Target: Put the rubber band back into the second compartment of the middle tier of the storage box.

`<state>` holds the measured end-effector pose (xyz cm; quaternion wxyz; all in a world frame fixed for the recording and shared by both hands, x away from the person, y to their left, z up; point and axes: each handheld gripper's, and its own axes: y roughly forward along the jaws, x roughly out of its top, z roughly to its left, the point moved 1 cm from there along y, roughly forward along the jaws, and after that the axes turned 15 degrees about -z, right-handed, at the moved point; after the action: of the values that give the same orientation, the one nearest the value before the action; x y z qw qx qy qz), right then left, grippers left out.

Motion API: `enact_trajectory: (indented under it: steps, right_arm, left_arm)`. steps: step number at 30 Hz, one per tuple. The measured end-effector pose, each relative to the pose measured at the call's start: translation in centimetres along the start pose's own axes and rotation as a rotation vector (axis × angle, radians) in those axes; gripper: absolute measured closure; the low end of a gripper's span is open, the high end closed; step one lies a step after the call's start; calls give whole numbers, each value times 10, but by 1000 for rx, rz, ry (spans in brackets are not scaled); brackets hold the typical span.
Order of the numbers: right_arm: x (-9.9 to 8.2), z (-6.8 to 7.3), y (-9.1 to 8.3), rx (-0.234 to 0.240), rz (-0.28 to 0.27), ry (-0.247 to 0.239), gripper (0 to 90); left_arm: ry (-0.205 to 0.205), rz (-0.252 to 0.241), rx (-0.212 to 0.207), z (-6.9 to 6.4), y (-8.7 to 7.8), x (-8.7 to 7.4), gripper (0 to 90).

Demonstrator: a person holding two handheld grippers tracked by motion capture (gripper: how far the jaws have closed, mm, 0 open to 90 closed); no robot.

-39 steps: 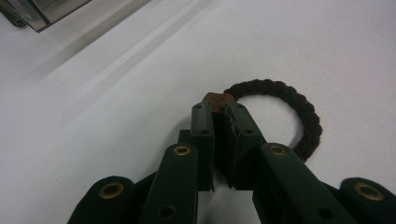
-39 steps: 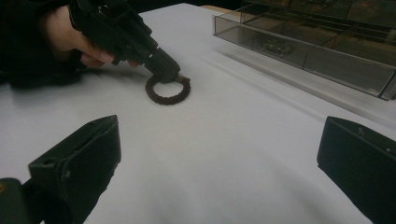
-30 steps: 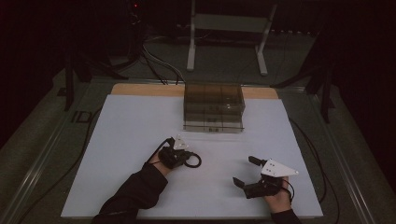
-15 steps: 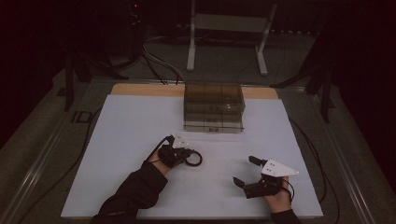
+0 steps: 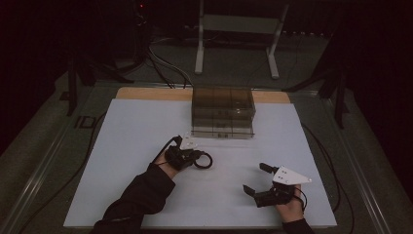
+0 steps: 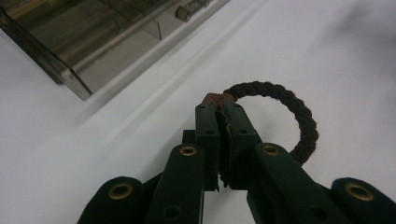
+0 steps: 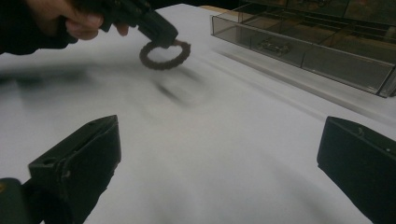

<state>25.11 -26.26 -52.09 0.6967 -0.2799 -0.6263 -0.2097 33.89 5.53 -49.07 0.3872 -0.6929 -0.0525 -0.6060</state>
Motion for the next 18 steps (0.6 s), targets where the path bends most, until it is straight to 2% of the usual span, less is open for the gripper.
enact_trajectory:
  steps: [8,18]
  right_arm:
    - [0,0,0,1,2,1,0]
    - [0,0,0,1,4,0,0]
  left_arm:
    - [12,-13,-15,0,4,11,874]
    - [-1,-29,-15,5,8,20,874]
